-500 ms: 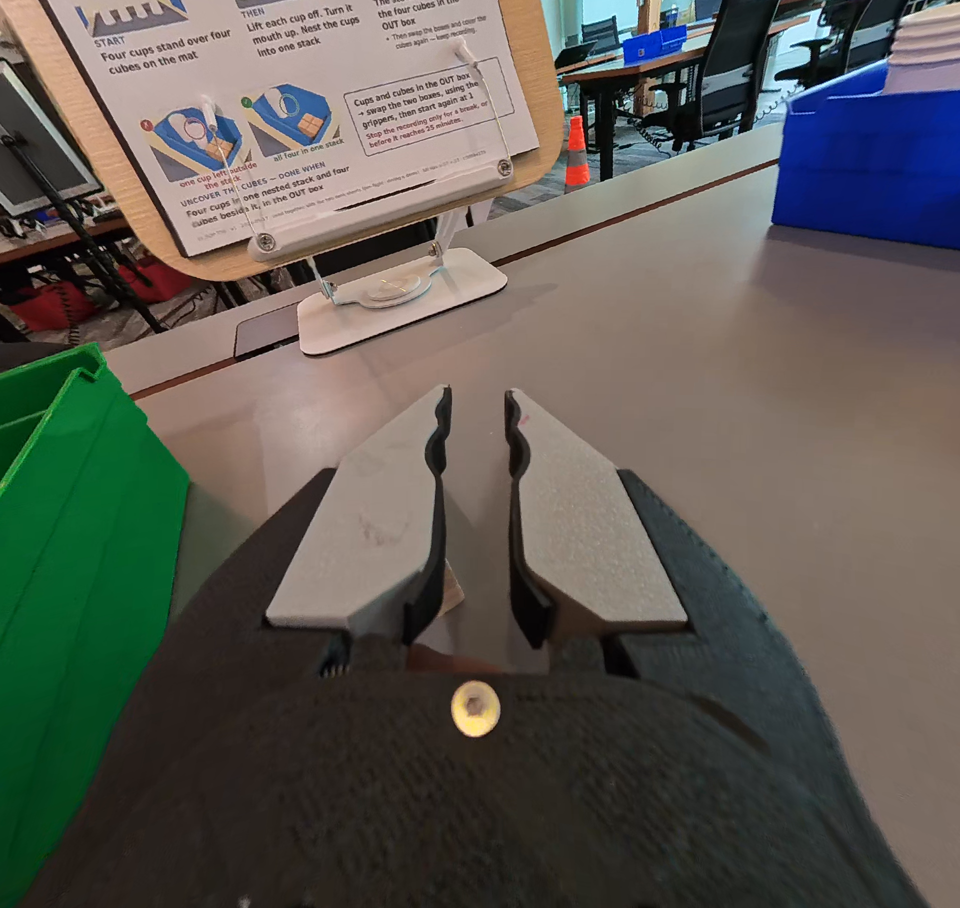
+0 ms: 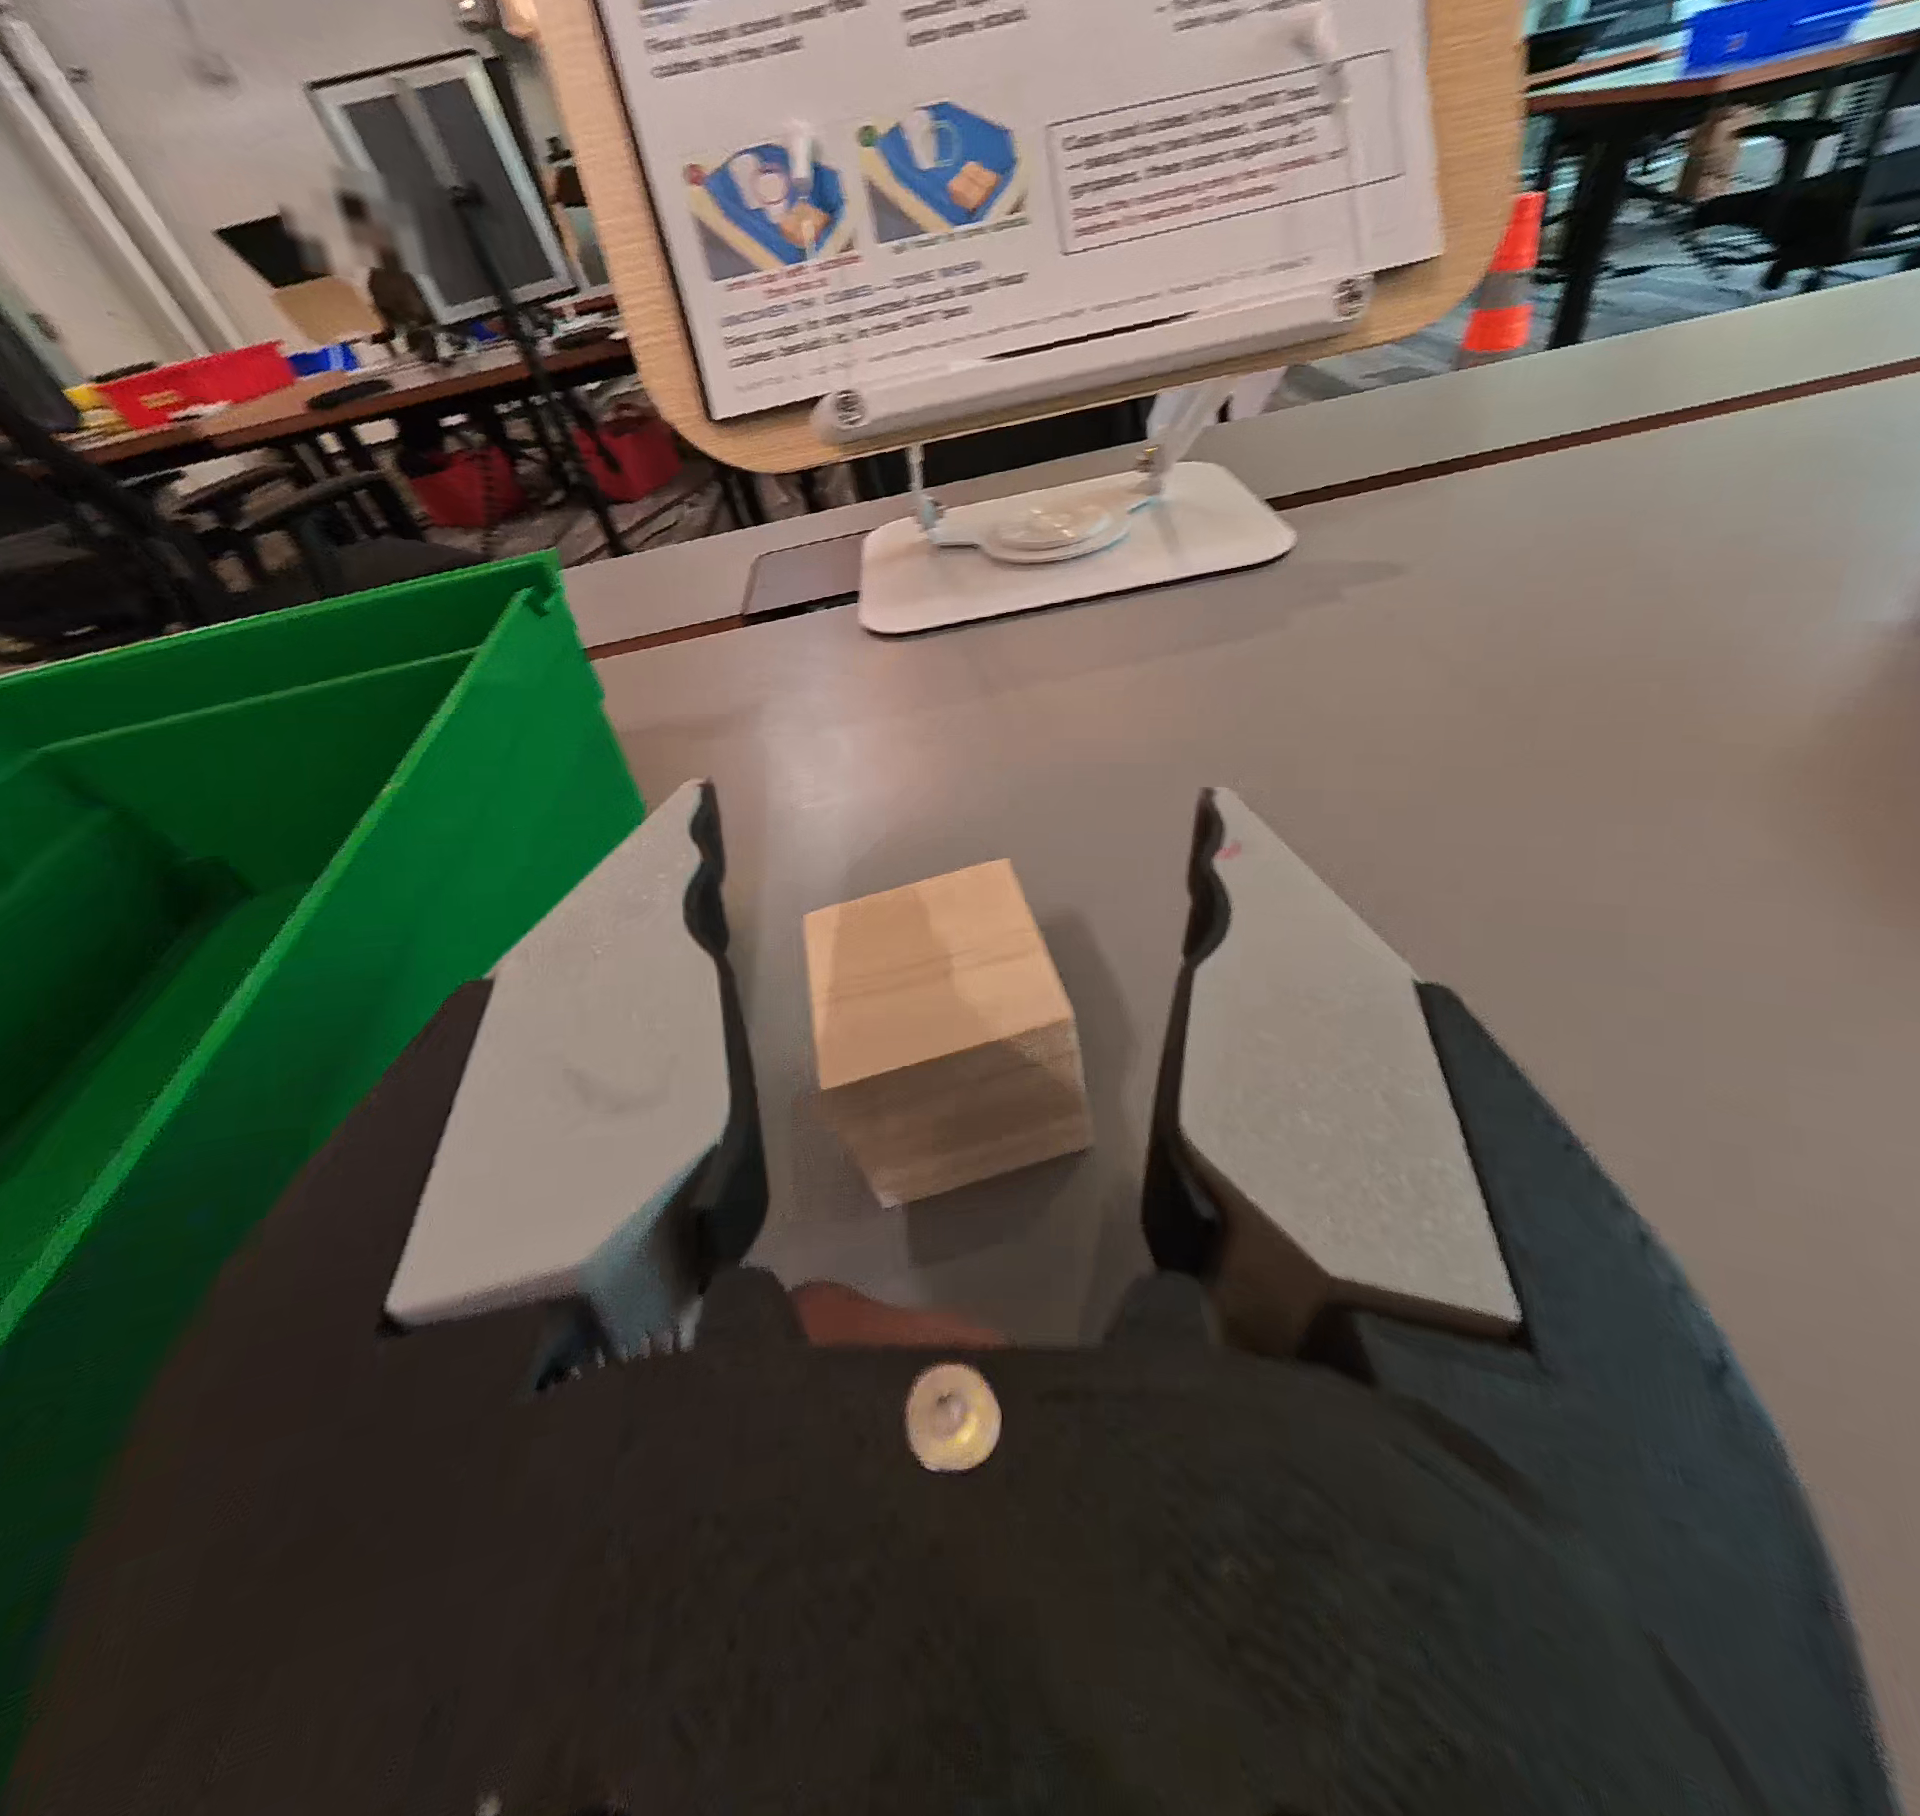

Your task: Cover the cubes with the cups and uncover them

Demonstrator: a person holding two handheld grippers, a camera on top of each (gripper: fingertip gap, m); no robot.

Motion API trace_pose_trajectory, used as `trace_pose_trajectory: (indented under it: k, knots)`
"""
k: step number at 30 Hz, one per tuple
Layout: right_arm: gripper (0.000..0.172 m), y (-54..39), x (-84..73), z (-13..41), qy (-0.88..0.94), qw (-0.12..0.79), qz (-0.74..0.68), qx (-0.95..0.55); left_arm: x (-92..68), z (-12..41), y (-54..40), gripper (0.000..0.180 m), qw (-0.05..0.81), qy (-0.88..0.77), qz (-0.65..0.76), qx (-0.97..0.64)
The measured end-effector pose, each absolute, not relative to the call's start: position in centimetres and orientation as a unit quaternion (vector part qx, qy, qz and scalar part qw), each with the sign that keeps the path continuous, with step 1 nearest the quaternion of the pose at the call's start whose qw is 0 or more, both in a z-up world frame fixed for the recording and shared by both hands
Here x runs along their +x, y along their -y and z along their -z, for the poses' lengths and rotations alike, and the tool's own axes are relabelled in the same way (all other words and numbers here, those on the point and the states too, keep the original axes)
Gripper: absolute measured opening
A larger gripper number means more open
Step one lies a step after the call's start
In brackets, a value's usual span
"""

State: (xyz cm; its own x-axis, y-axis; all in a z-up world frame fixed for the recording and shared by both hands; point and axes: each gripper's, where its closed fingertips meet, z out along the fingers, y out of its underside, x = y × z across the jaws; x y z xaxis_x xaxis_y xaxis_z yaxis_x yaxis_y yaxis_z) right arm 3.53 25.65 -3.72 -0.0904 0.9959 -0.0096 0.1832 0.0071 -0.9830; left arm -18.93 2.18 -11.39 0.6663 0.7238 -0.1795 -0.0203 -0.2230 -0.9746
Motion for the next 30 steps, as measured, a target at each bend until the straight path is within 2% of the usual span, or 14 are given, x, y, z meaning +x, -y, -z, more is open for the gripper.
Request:
trace_pose_trajectory:
  k: [3,7,10,12,13,14,16,19,21,25,27,30]
  knots:
    - [0.075,-22.0,-1.3,7.7,0.609,0.434,-0.437,-0.5,-19.9,12.0,-1.2,0.094,0.545,0.278,-0.337,-0.715]
    - [0.073,-18.9,-4.4,11.5,0.652,0.416,-0.41,-0.484,-19.9,15.0,-2.0,0.099,0.49,0.299,-0.269,-0.773]
    - [0.066,-18.2,-4.7,12.6,0.674,0.442,-0.377,-0.456,-20.0,17.3,-2.6,0.083,0.441,0.305,-0.227,-0.813]
    - [0.064,-18.2,-4.5,13.0,0.681,0.45,-0.362,-0.45,-20.3,18.6,-2.8,0.084,0.407,0.31,-0.214,-0.832]
    - [0.063,-18.2,-4.5,13.0,0.679,0.448,-0.365,-0.452,-20.3,18.8,-2.9,0.07,0.401,0.305,-0.213,-0.837]
    - [0.063,-18.2,-4.4,13.1,0.676,0.44,-0.373,-0.458,-20.1,18.8,-3.3,0.07,0.404,0.29,-0.206,-0.843]
    - [0.063,-17.8,-4.3,13.5,0.673,0.407,-0.399,-0.47,-18.7,18.7,-4.5,0.07,0.415,0.234,-0.189,-0.858]
    - [0.063,-17.0,-4.0,13.9,0.672,0.357,-0.439,-0.478,-17.0,17.4,-5.7,0.069,0.44,0.15,-0.237,-0.853]
    - [0.066,-16.2,-3.8,13.8,0.667,0.319,-0.473,-0.48,-15.3,15.7,-6.6,0.069,0.476,0.078,-0.291,-0.826]
    - [0.077,-13.2,-2.7,12.5,0.639,0.187,-0.582,-0.467,-6.4,12.8,-10.1,0.069,0.57,-0.142,-0.303,-0.75]
    - [0.082,-12.2,-2.4,11.5,0.617,0.135,-0.625,-0.459,-3.3,12.9,-11.3,0.069,0.573,-0.201,-0.314,-0.73]
    - [0.074,-10.7,-1.6,12.5,0.625,0.054,-0.631,-0.456,-1.4,12.9,-12.2,0.069,0.557,-0.251,-0.373,-0.698]
